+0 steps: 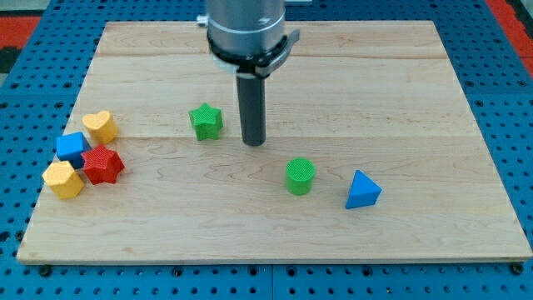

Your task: Place the green circle below the red star

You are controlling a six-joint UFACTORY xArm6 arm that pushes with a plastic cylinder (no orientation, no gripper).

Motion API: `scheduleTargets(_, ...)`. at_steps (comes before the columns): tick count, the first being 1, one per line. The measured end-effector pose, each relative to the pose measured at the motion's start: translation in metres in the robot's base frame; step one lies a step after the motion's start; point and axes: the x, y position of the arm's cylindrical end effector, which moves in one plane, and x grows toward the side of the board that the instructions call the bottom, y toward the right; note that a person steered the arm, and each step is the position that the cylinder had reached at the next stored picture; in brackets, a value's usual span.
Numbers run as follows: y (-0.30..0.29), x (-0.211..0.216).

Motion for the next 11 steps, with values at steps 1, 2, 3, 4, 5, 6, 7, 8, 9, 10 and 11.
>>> scheduleTargets(1, -0.077, -0.043)
scheduleTargets(2, -0.133, -0.001)
scheduleTargets(3, -0.087, 0.003)
scheduleTargets(4, 0.046, 0.019)
scheduleTargets(5, 0.157, 0.058)
scheduleTargets(6, 0.091, 0.101)
scheduleTargets(7, -0.003, 0.103)
scheduleTargets(8, 0.070, 0.101)
scheduleTargets(9, 0.057, 0.057)
scheduleTargets(10, -0.051, 0.065)
scheduleTargets(11, -0.121, 0.102)
